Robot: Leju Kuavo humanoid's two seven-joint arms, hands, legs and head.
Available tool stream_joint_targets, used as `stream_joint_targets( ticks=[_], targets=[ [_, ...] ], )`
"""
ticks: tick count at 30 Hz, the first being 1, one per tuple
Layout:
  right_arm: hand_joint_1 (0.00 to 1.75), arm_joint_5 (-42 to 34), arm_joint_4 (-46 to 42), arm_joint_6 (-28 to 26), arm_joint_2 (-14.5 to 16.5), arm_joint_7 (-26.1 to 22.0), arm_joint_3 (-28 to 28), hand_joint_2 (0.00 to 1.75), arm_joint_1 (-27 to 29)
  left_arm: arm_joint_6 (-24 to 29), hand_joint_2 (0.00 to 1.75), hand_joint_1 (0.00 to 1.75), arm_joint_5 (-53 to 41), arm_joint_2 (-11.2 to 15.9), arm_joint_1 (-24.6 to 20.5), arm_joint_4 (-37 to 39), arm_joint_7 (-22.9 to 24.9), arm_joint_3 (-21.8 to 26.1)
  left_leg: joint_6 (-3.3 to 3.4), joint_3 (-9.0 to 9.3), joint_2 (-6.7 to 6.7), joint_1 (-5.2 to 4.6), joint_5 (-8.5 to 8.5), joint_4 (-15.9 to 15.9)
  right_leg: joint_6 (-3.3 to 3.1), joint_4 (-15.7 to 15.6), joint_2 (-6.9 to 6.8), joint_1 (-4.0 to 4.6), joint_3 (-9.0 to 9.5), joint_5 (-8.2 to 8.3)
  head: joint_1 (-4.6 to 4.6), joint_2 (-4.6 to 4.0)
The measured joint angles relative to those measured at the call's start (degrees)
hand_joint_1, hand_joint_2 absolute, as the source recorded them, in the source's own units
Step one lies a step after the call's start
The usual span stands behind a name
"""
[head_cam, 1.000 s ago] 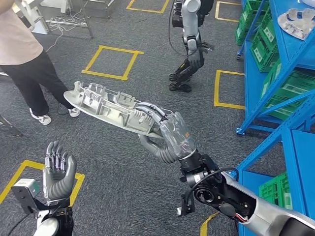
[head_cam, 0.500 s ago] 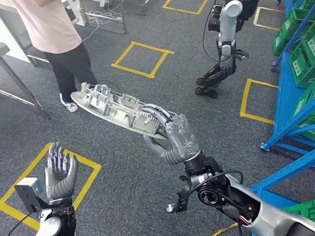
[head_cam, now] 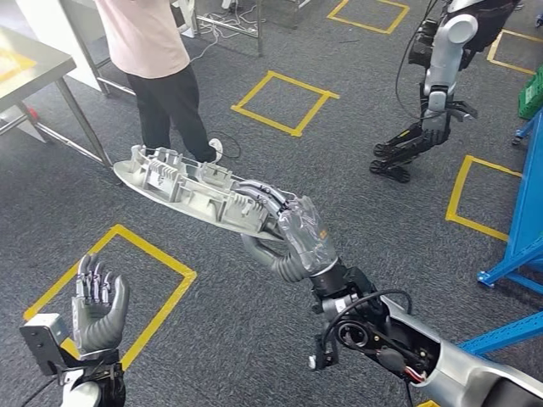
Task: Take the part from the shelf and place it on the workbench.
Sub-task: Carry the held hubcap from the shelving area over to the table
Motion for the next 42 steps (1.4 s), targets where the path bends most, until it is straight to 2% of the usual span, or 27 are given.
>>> stream_joint_targets(
  ticks=[2,3,5,6,7,8,9,11,13,15,16,18,20,22,23,24,26,28,29,31,33,35,37,38,39,40,42],
  targets=[
    [1.75,-0.11,0.21,0.10,0.07,-0.35,-0.08,1.75,-0.06,0.20,1.75,0.00,-0.06,0.09,0.00,-0.01,0.09,0.00,0.78,0.20,-1.11,0.16,0.09,-0.24,0.53,1.54,1.36,-0.29,-0.52,-1.44,0.13,0.00],
    [1.75,-0.16,0.31,0.15,0.08,-0.50,-0.13,1.75,-0.08,0.28,1.75,0.00,-0.09,0.10,-0.04,-0.02,0.10,0.00,1.14,0.32,-1.63,0.31,0.15,-0.36,0.66,4.13,2.81,-0.41,-1.66,-3.00,0.30,0.00],
    [1.75,-0.26,0.57,0.23,0.08,-0.74,-0.19,1.75,-0.11,0.38,1.75,0.00,-0.13,0.09,-0.04,-0.02,0.11,0.00,1.56,0.34,-2.72,0.27,0.13,-0.38,0.68,12.51,5.56,-0.41,-5.50,-6.85,0.73,0.00],
    [1.75,-0.30,0.74,0.27,0.08,-0.81,-0.20,1.75,-0.10,0.40,1.75,0.00,-0.14,0.08,0.02,-0.02,0.11,0.00,1.63,0.35,-3.38,0.19,0.12,-0.37,0.66,16.21,6.07,-0.35,-7.34,-8.05,0.88,0.00],
    [1.75,-0.33,0.90,0.31,0.09,-0.85,-0.20,1.75,-0.09,0.42,1.75,0.00,-0.14,0.08,0.08,-0.02,0.11,0.00,1.65,0.37,-4.10,0.11,0.10,-0.34,0.60,18.03,6.30,-0.30,-8.39,-8.13,0.96,0.00],
    [1.75,-0.36,1.01,0.34,0.10,-0.85,-0.21,1.75,-0.09,0.44,1.75,0.00,-0.15,0.08,0.12,-0.02,0.11,0.00,1.65,0.41,-4.85,0.06,0.10,-0.30,0.48,17.32,6.42,-0.30,-8.30,-6.96,0.98,0.00],
    [1.75,-0.37,1.08,0.37,0.11,-0.87,-0.21,1.75,-0.09,0.45,1.75,0.00,-0.15,0.08,0.13,-0.02,0.11,0.00,1.63,0.46,-5.63,0.04,0.09,-0.25,0.29,14.45,6.62,-0.31,-7.21,-4.86,1.00,0.00],
    [1.75,-0.37,1.14,0.38,0.12,-0.93,-0.22,1.75,-0.16,0.49,1.75,0.00,-0.17,0.07,0.14,-0.02,0.11,0.00,1.47,0.41,-7.05,0.00,0.06,-0.07,-0.22,6.39,8.51,-0.40,-3.93,-0.58,1.07,0.00],
    [1.75,-0.37,1.22,0.38,0.15,-1.05,-0.25,1.75,-0.30,0.54,1.75,0.00,-0.19,0.07,0.22,-0.02,0.14,0.00,0.97,-0.08,-8.22,0.08,0.23,0.12,-0.55,1.68,10.19,-0.44,-1.85,0.56,1.07,0.00],
    [1.75,-0.37,1.29,0.38,0.21,-1.10,-0.26,1.75,-0.39,0.57,1.75,0.00,-0.21,0.13,0.46,-0.02,0.17,0.01,0.22,-0.56,-9.30,0.18,0.62,0.01,-0.77,0.71,9.71,-0.47,-1.07,0.23,1.05,0.00],
    [1.75,-0.37,1.34,0.38,0.25,-1.08,-0.28,1.75,-0.39,0.57,1.75,0.00,-0.22,0.19,0.61,-0.02,0.19,0.02,-0.14,-0.71,-8.91,0.12,0.58,0.12,-0.96,0.46,9.12,-0.55,-0.75,0.37,1.02,0.00],
    [1.75,-0.34,1.44,0.37,0.37,-1.04,-0.31,1.75,-0.43,0.54,1.75,0.00,-0.23,0.32,0.65,-0.02,0.17,0.04,-0.74,-2.04,-6.08,-0.15,-1.05,2.86,-1.44,-0.14,7.84,-0.80,-0.31,0.67,0.44,0.00],
    [1.75,-0.31,1.53,0.36,0.48,-1.04,-0.33,1.75,-0.47,0.50,1.75,0.00,-0.22,0.33,0.55,-0.02,0.16,0.05,-1.23,-5.67,-3.18,0.03,-4.38,10.01,-1.73,-0.27,6.52,-0.68,-0.19,0.68,-0.09,0.00],
    [1.75,-0.30,1.73,0.36,0.49,-1.03,-0.33,1.75,-0.46,0.47,1.75,0.00,-0.21,0.32,0.68,-0.02,0.17,0.04,-1.64,-8.92,-2.56,0.36,-6.12,16.01,-1.83,-0.27,5.12,-0.61,-0.20,0.59,-0.12,0.00],
    [1.75,-0.30,1.85,0.36,0.50,-1.02,-0.33,1.75,-0.45,0.47,1.75,0.00,-0.20,0.32,0.77,-0.02,0.17,0.05,-1.76,-9.10,-2.42,0.50,-5.59,16.18,-1.81,-0.26,4.47,-0.61,-0.18,0.52,-0.15,0.00],
    [1.75,-0.30,1.95,0.36,0.51,-1.02,-0.32,1.75,-0.44,0.46,1.75,0.00,-0.20,0.33,0.82,-0.02,0.17,0.06,-1.79,-8.06,-2.18,0.60,-4.20,14.11,-1.73,-0.26,3.87,-0.62,-0.12,0.42,-0.16,0.00],
    [1.75,-0.30,2.03,0.36,0.54,-1.02,-0.33,1.75,-0.44,0.46,1.75,0.00,-0.19,0.37,0.77,-0.02,0.16,0.07,-1.59,-3.76,-0.39,0.54,-0.89,6.16,-1.32,-0.23,2.81,-0.49,0.13,0.12,-0.26,0.00],
    [1.75,-0.28,2.05,0.33,0.56,-0.99,-0.35,1.75,-0.52,0.41,1.75,0.00,-0.20,0.36,0.61,-0.02,0.16,0.07,-0.83,-0.90,1.09,0.18,0.48,0.78,-0.75,-0.17,1.95,-0.07,0.31,-0.24,-0.24,0.00],
    [1.75,-0.27,2.05,0.32,0.57,-0.96,-0.36,1.75,-0.55,0.38,1.75,0.00,-0.20,0.34,0.56,-0.02,0.17,0.07,-0.41,-0.61,1.15,-0.04,0.34,0.08,-0.47,-0.17,1.52,0.12,0.40,-0.39,-0.12,0.00],
    [1.75,-0.22,2.06,0.32,0.59,-0.80,-0.37,1.75,-0.57,0.32,1.75,0.00,-0.19,0.34,0.59,-0.02,0.17,0.07,0.41,-0.58,-0.07,-0.05,0.30,-0.05,0.11,-0.18,0.90,0.06,0.58,-0.83,0.19,0.00],
    [1.75,-0.18,2.05,0.31,0.60,-0.58,-0.38,1.75,-0.54,0.29,1.75,0.00,-0.19,0.34,0.51,-0.02,0.14,0.07,1.11,-0.28,-1.11,0.16,0.33,-0.31,0.57,2.15,2.52,-0.23,-0.30,-2.67,0.42,0.00],
    [1.75,-0.10,2.04,0.30,0.60,-0.43,-0.39,1.75,-0.46,0.29,1.75,0.00,-0.18,0.29,0.37,-0.02,0.13,0.07,1.57,-0.11,-2.11,0.21,0.30,-0.39,0.69,9.53,5.23,-0.29,-3.69,-6.24,0.84,0.00],
    [1.75,-0.01,2.05,0.30,0.60,-0.27,-0.38,1.75,-0.25,0.33,1.75,0.00,-0.16,0.26,0.40,-0.02,0.13,0.07,1.76,-0.05,-3.31,0.12,0.28,-0.35,0.74,17.03,6.26,-0.22,-7.62,-8.51,1.07,0.00],
    [1.75,0.05,2.05,0.31,0.60,-0.17,-0.38,1.75,-0.12,0.41,1.75,0.00,-0.15,0.25,0.46,-0.02,0.13,0.07,1.78,0.02,-3.98,0.10,0.26,-0.33,0.73,18.01,6.40,-0.23,-8.41,-8.03,1.11,0.00],
    [1.75,0.11,2.06,0.31,0.60,-0.12,-0.38,1.75,-0.01,0.53,1.75,0.00,-0.14,0.25,0.49,-0.02,0.13,0.07,1.75,0.11,-4.71,0.11,0.23,-0.29,0.69,16.51,6.48,-0.28,-8.05,-6.39,1.15,0.00],
    [1.75,0.17,2.06,0.31,0.60,-0.09,-0.38,1.75,0.05,0.69,1.75,0.00,-0.14,0.22,0.51,-0.02,0.13,0.07,1.69,0.23,-5.46,0.14,0.19,-0.22,0.59,12.97,6.77,-0.36,-6.70,-3.94,1.20,0.00],
    [1.75,0.30,2.05,0.31,0.60,-0.01,-0.39,1.75,0.06,0.96,1.75,0.00,-0.14,0.15,0.47,-0.02,0.11,0.07,1.37,0.18,-6.85,0.13,0.08,0.08,0.34,5.08,8.88,-0.69,-3.39,-0.26,1.24,0.00]
  ],
)
